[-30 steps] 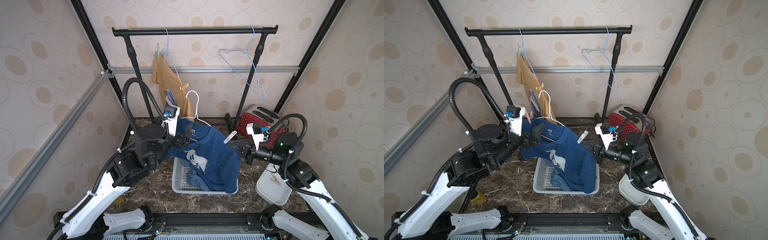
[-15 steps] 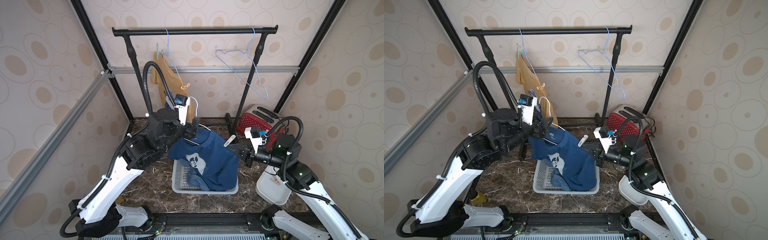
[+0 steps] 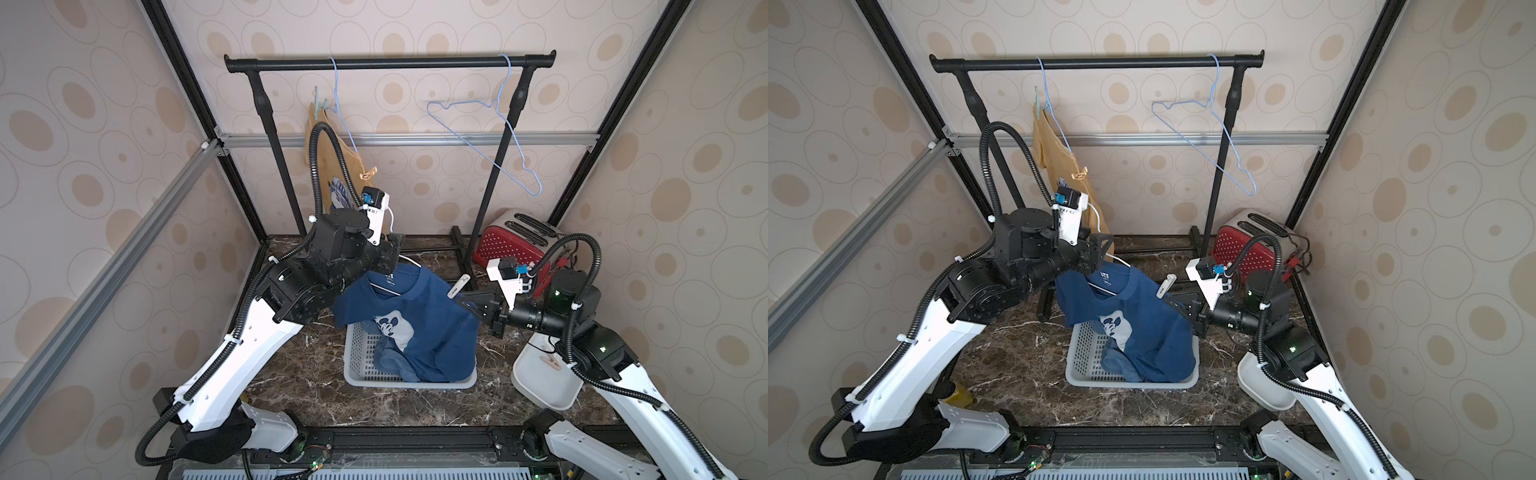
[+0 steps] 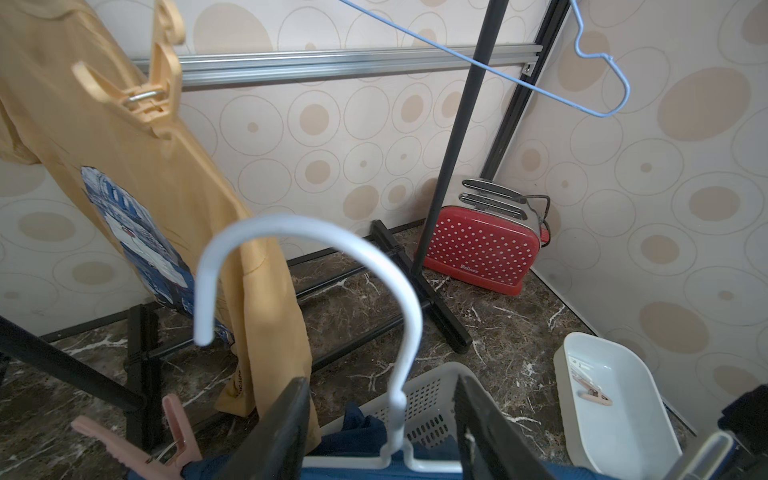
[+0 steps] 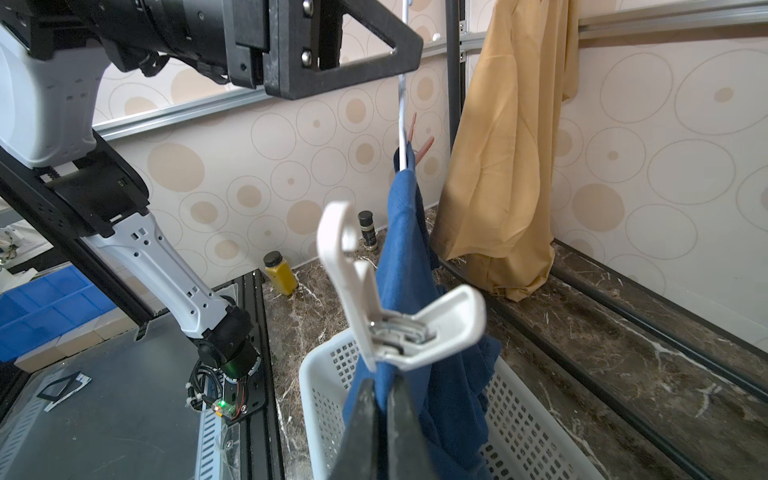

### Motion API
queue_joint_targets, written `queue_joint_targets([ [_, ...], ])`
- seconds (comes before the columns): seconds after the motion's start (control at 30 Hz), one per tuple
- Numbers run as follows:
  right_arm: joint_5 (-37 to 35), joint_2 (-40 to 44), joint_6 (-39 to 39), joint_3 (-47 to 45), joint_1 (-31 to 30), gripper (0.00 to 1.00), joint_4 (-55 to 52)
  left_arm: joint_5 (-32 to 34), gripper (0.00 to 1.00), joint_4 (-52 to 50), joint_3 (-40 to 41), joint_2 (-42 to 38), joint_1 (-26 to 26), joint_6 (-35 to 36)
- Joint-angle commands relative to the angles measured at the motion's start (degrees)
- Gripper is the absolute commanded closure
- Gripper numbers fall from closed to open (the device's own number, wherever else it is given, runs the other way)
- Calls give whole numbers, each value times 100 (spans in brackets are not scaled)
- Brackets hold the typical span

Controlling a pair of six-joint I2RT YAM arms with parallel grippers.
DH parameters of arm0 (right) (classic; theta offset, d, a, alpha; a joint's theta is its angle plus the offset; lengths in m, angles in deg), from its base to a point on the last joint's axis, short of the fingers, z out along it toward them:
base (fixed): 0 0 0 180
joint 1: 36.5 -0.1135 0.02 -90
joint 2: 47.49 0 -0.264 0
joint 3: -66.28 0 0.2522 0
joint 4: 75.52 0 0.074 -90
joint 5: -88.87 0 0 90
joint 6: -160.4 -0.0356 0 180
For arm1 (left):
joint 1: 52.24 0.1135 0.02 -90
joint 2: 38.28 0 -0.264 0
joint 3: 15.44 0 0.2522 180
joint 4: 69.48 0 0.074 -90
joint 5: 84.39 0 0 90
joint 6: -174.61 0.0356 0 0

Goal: Remove the clothespins securing t-shirts to the hanger
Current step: Pick up the hanger from the clothes rail.

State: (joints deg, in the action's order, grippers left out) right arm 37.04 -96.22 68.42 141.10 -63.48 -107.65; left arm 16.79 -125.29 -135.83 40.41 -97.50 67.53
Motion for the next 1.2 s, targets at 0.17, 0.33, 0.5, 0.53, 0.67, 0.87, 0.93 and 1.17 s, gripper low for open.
queue_joint_targets([
  [0.17,-90,29,205,74,-2,100,131,49,70,159,-6,-78,42,-8],
  [0.33,-74,-36,237,112,-2,100,97,156,84,258,160,-143,42,59],
  [0.5,-112,-85,280,126,-5,100,18,233,99,355,300,-204,43,134],
  [0.53,-117,-84,294,129,-1,100,-1,243,100,363,317,-205,43,143],
  [0.67,-156,-107,312,123,-1,93,-48,347,100,403,418,-257,43,200],
  [0.87,-236,-120,418,272,-3,41,-391,481,100,526,706,-430,41,273],
  [0.93,-287,-134,400,343,-2,32,-518,501,100,709,807,-476,43,274],
  [1.17,-693,-504,317,1277,0,0,-1932,589,100,1172,1423,-666,39,290],
])
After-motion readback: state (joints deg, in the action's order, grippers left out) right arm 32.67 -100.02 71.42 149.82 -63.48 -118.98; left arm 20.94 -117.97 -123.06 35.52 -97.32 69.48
